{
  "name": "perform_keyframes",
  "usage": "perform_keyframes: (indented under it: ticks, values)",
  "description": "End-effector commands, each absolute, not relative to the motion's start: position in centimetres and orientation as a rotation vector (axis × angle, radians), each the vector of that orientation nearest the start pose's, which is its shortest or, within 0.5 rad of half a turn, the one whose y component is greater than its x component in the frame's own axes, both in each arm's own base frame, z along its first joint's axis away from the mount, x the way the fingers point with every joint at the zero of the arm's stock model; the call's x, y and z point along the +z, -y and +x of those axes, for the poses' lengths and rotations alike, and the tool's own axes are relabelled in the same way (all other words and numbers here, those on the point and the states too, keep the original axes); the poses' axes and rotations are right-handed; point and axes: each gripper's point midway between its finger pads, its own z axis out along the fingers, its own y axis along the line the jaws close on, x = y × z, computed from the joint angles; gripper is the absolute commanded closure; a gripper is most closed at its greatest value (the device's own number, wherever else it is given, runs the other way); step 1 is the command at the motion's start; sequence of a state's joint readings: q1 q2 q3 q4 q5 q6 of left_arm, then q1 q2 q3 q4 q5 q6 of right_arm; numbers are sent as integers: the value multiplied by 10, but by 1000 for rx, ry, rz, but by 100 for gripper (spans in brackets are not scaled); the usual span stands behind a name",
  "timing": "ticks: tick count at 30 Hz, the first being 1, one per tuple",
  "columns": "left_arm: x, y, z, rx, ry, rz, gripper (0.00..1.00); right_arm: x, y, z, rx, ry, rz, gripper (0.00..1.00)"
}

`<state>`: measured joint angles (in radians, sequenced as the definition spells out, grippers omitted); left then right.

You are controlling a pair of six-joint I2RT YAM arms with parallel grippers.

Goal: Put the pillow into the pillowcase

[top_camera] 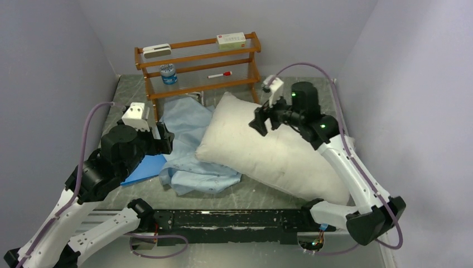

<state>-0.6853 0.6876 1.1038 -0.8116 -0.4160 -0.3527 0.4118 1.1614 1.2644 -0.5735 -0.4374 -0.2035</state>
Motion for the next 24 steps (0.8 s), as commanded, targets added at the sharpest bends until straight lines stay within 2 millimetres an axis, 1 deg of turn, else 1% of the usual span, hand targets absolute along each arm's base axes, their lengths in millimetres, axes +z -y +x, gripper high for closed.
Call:
perform_keyframes:
  ticks: [1,2,4,6,8,11,14,18,21,24]
  values:
    - [318,92,212,-268,-1890,43,9,299,-235,299,505,-1828,-885,2]
    - [317,92,212,-265,-1891,46,9,295,-244,299,520,-1836,-909,1]
    - [317,90,211,-258,-1888,43,8,283,-261,299,558,-1852,-967,0]
    - [317,88,210,-256,-1886,41,8,269,-272,305,550,-1875,-1004,0]
    - [317,86,208,-256,-1883,35,8,258,-278,312,521,-1891,-1046,0]
    - [317,85,206,-266,-1878,31,8,241,-277,325,443,-1929,-1083,0]
    - [316,84,205,-262,-1882,30,8,230,-277,332,407,-1940,-1109,0]
    - [316,82,204,-256,-1882,29,8,218,-281,333,409,-1960,-1163,0]
    - [316,81,204,-253,-1877,29,8,203,-284,333,425,-1990,-1193,0]
    - [316,81,204,-254,-1877,28,8,185,-287,331,444,-2019,-1227,0]
